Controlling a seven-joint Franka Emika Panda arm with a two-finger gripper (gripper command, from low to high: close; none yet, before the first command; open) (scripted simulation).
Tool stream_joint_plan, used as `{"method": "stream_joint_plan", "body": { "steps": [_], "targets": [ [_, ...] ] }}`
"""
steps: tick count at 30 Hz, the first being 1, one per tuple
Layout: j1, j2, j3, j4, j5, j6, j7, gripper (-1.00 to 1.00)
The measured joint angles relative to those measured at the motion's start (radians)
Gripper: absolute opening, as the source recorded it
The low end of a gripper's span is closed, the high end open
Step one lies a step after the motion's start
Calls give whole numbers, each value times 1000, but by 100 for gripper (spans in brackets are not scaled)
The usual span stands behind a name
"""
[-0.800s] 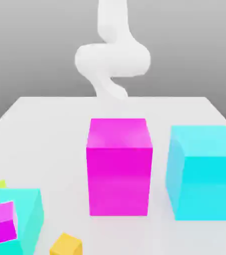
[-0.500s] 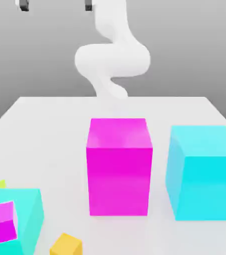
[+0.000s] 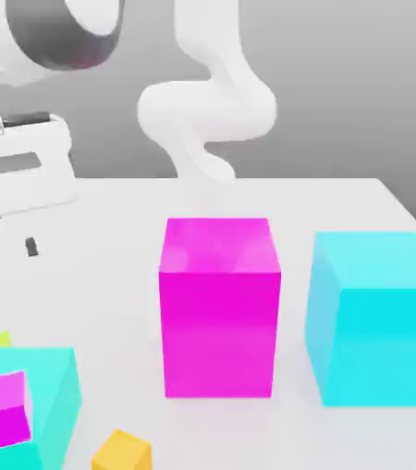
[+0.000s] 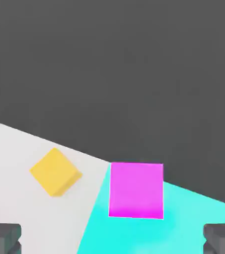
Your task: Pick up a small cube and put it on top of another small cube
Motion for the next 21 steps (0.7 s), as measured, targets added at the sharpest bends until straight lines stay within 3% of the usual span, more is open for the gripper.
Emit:
{"method": "stream_joint_plan", "body": {
  "steps": [10,13,17,21],
  "targets": [
    [-164,276,-21,-8,107,33,-403,0],
    [-187,289,-7,-78,214,131,-404,0],
    [-131,295,-62,-187,142,306,-354,0],
    [-189,383,18,-184,232,397,-428,0]
  ]
}}
